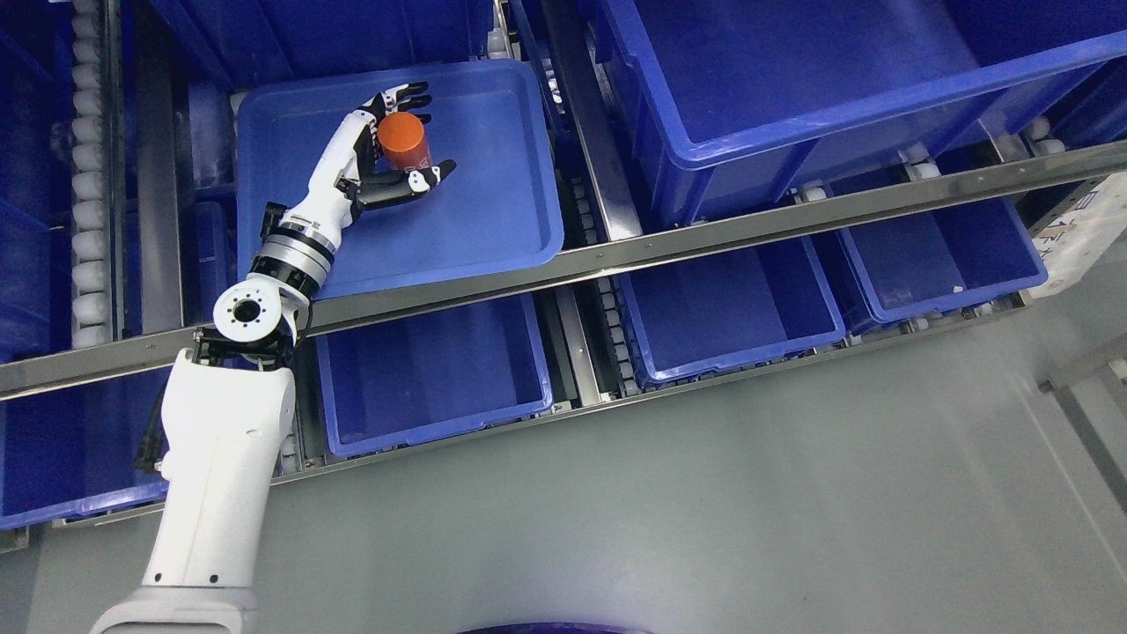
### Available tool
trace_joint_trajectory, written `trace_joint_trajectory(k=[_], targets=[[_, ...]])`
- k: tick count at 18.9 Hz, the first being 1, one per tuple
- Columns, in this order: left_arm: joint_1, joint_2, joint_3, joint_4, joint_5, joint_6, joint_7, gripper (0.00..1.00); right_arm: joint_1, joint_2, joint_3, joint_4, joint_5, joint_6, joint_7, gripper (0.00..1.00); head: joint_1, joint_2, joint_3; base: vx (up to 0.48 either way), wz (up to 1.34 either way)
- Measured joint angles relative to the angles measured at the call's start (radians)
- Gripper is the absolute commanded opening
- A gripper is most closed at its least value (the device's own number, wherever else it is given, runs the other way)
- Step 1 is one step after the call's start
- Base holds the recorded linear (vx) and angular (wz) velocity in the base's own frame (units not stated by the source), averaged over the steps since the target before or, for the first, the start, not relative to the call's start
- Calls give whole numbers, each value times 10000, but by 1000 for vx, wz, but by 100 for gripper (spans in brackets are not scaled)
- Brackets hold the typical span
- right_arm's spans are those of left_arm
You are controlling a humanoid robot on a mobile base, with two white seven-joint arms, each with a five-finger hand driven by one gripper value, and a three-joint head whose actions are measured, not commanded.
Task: Grab orange capacitor from left shelf to right desk
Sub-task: 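Lift the orange capacitor up out of the blue bin with the left hand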
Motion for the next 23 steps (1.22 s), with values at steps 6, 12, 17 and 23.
trace_joint_trajectory(k=[6, 12, 17, 23], targets=[[76, -154, 123, 366, -5, -818, -102, 0, 0, 0, 0, 0, 0, 2, -38, 100, 0, 0, 0, 0, 0], [211, -494, 550, 524, -7, -1306, -292, 0, 0, 0, 0, 0, 0, 2, -46, 100, 0, 0, 0, 0, 0], [197, -724, 1079, -59, -7, -1724, -309, 0, 0, 0, 0, 0, 0, 3, -65, 100, 0, 0, 0, 0, 0], [236, -895, 1725, -1211, 597, -2623, -309, 1, -3, 0, 0, 0, 0, 3, -76, 100, 0, 0, 0, -24, -1]])
